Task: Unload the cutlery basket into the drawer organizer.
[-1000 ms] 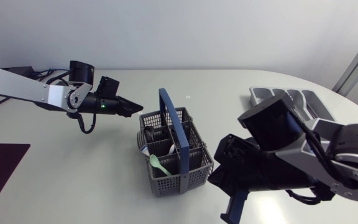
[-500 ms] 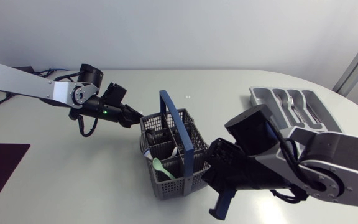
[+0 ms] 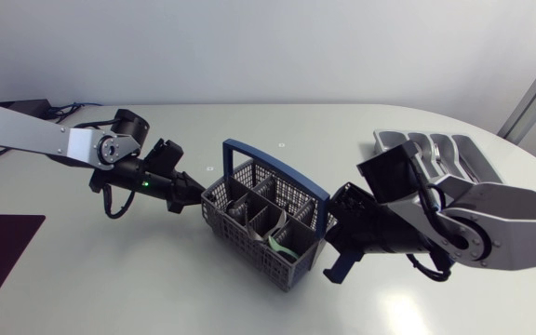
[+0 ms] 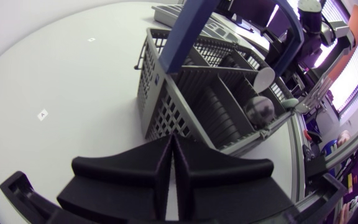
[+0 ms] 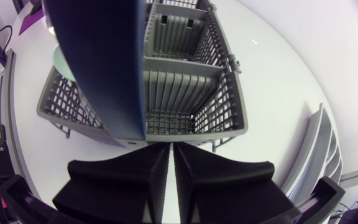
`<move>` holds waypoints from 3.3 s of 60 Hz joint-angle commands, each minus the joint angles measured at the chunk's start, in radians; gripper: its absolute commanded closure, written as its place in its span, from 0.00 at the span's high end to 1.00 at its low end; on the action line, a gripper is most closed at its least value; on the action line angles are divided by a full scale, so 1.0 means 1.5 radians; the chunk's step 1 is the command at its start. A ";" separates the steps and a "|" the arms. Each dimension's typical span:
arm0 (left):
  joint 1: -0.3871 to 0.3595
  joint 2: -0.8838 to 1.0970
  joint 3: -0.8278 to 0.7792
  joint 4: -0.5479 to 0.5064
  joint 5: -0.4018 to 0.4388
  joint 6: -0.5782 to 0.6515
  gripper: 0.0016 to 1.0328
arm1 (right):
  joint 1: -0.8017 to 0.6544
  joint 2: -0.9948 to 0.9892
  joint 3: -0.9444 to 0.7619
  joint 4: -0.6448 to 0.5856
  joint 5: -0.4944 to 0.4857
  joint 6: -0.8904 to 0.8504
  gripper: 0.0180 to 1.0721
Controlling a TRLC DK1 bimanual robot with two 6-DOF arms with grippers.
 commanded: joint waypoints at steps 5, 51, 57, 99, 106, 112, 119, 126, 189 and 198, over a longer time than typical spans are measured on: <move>-0.009 -0.058 -0.073 -0.021 0.027 0.033 0.06 | -0.021 0.069 0.052 0.045 -0.006 -0.023 0.12; 0.065 -0.245 -0.190 -0.020 0.000 0.038 0.06 | -0.069 0.017 0.006 0.088 0.021 -0.038 0.12; 0.057 -0.256 -0.201 -0.020 -0.006 0.038 0.06 | -0.044 -0.027 -0.013 0.061 0.021 -0.029 0.12; 0.018 -0.278 -0.223 -0.015 -0.050 0.028 0.06 | 0.044 0.025 0.036 0.084 0.043 0.014 0.12; 0.022 -0.284 -0.225 -0.014 -0.058 0.028 0.07 | 0.048 0.025 0.035 0.085 0.050 0.014 0.12; 0.025 -0.296 -0.233 -0.014 -0.063 0.029 0.07 | 0.048 0.001 0.020 0.085 0.081 0.012 0.13; 0.033 -0.306 -0.238 -0.014 -0.064 0.030 0.09 | 0.053 -0.050 -0.005 0.081 0.101 0.010 0.26; 0.040 -0.325 -0.243 -0.014 -0.067 0.031 0.15 | 0.059 -0.114 -0.018 0.048 0.104 0.012 0.37; -0.096 -0.586 -0.305 -0.014 -0.192 -0.063 0.23 | 0.183 -0.100 0.090 0.006 0.023 0.046 0.48; -0.124 -0.581 -0.304 0.000 -0.215 -0.072 0.23 | 0.190 -0.069 0.113 0.007 0.023 0.047 0.48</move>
